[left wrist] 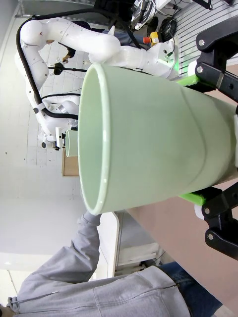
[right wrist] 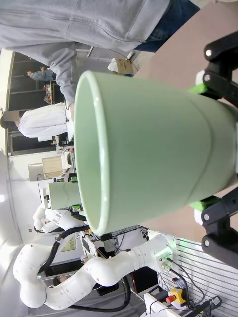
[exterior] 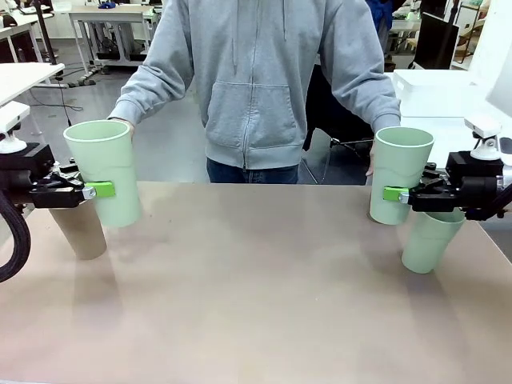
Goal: Stack the cups and store them in the basket.
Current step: Place the stack of Reusable plastic cups into the Pantry Basket.
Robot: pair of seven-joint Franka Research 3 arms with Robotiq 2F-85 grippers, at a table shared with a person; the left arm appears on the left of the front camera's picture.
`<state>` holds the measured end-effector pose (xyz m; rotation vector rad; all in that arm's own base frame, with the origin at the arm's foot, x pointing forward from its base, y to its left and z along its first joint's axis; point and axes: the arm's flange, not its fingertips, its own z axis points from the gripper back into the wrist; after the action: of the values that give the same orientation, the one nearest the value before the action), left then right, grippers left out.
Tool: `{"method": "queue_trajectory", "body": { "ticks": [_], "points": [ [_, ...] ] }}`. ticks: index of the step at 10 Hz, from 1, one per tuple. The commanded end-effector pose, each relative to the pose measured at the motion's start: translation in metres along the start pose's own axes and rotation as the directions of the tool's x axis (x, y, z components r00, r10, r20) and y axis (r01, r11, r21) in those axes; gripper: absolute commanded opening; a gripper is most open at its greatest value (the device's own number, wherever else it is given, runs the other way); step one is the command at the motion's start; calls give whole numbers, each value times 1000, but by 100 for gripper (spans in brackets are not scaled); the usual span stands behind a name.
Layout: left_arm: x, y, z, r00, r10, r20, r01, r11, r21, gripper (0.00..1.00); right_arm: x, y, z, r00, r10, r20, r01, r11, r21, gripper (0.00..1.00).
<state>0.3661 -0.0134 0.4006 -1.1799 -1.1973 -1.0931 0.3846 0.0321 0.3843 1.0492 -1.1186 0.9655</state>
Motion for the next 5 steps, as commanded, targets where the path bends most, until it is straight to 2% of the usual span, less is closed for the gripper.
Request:
{"method": "queue_trajectory", "body": {
  "ticks": [1,5],
  "points": [
    [3,-1,2,1000,-5,11,5,1000,-4,86,1,0,0,1000,2,3,-2,1000,-4,85],
    [3,-1,2,1000,-5,11,5,1000,-4,86,1,0,0,1000,2,3,-2,1000,-4,85]
  ]
}}
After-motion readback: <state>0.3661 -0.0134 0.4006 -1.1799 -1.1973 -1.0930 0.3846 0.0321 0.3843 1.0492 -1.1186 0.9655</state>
